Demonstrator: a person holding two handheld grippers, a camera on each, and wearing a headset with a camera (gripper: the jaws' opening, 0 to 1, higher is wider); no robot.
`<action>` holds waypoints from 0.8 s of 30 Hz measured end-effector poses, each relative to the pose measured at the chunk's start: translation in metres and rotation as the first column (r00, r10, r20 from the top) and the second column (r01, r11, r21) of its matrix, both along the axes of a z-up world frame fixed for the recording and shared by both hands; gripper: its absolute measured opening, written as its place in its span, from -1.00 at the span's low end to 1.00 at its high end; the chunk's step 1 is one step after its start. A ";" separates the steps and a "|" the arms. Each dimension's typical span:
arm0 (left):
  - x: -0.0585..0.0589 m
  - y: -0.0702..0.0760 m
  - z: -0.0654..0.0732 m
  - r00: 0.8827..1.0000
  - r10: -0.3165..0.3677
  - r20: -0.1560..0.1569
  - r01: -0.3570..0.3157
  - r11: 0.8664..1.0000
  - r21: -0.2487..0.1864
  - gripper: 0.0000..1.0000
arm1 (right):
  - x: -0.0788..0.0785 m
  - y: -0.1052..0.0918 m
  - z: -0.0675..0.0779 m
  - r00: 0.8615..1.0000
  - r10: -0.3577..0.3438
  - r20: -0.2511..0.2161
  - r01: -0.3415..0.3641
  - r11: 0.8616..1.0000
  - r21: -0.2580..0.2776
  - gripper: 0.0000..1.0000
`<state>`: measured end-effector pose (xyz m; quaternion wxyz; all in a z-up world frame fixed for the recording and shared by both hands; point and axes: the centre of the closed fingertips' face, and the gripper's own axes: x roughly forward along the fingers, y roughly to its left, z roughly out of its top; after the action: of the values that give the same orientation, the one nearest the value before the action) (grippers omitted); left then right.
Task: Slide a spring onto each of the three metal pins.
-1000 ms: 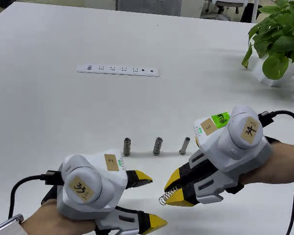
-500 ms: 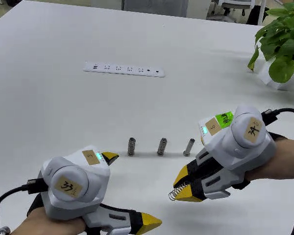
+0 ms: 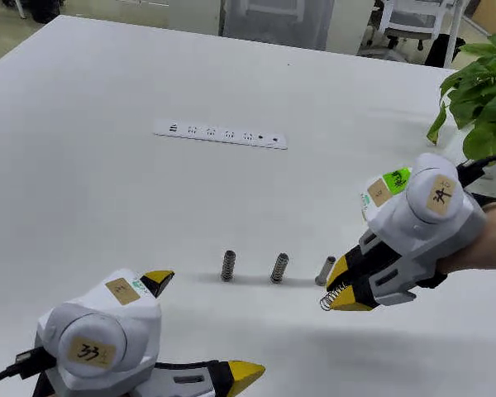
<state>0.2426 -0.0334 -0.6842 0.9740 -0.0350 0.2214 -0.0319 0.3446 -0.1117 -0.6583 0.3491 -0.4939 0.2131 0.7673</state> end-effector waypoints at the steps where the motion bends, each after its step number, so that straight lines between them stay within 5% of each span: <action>1: 0.000 0.000 0.000 1.000 -0.002 0.005 0.002 1.000 0.005 1.00 | 0.005 0.001 0.001 1.000 0.014 0.026 -0.014 1.000 -0.005 -0.75; 4: -0.002 -0.003 -0.001 1.000 0.001 0.011 -0.001 1.000 0.001 1.00 | 0.022 0.002 0.004 0.991 0.062 0.116 -0.058 0.998 -0.038 -0.75; 8: -0.001 -0.004 0.001 1.000 -0.002 0.009 0.001 1.000 0.021 1.00 | 0.038 0.011 0.003 0.982 0.085 0.166 -0.077 0.995 -0.058 -0.75; 24: -0.005 0.003 0.004 0.999 0.015 0.028 -0.016 1.000 0.016 1.00 | 0.058 0.030 -0.014 0.967 0.127 0.221 -0.106 0.989 -0.104 -0.75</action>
<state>0.2375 -0.0303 -0.6797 0.9775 -0.0284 0.2080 -0.0230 0.4022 -0.0819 -0.6721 0.3026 -0.6056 0.1773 0.7143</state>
